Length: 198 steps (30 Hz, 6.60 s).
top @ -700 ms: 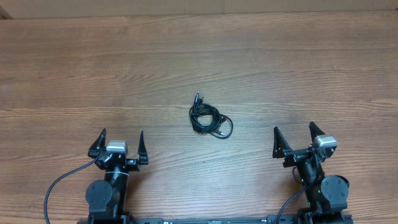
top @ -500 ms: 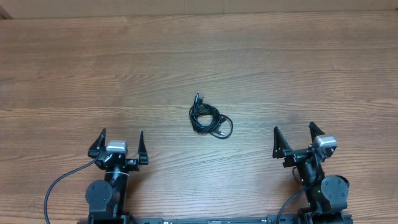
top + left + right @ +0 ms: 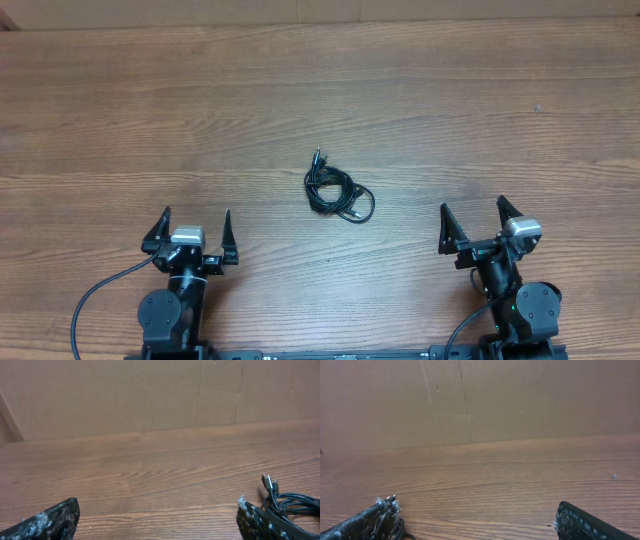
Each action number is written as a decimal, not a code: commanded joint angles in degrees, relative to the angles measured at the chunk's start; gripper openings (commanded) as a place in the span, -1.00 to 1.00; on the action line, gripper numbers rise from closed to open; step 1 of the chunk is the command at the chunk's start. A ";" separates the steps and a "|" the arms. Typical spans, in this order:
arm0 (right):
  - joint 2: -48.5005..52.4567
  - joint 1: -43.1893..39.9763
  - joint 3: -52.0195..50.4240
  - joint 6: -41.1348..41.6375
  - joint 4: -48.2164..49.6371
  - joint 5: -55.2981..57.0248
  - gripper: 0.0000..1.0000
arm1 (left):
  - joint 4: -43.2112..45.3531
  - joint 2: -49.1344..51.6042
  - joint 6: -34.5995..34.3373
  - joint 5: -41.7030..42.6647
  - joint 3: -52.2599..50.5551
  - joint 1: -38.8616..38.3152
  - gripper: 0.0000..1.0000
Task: Untangle cables
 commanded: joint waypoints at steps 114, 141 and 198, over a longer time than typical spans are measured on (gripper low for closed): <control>-0.57 0.33 -0.61 -0.22 0.31 0.31 1.00 | -45.20 49.59 -10.51 8.41 50.14 -0.39 0.99; -0.57 0.33 -0.61 -0.22 0.31 0.31 1.00 | -44.70 65.81 -9.81 9.22 62.69 -11.58 0.85; -0.57 0.33 -0.61 -0.22 0.31 0.31 1.00 | -36.68 86.75 -10.10 -2.14 62.90 -28.50 0.99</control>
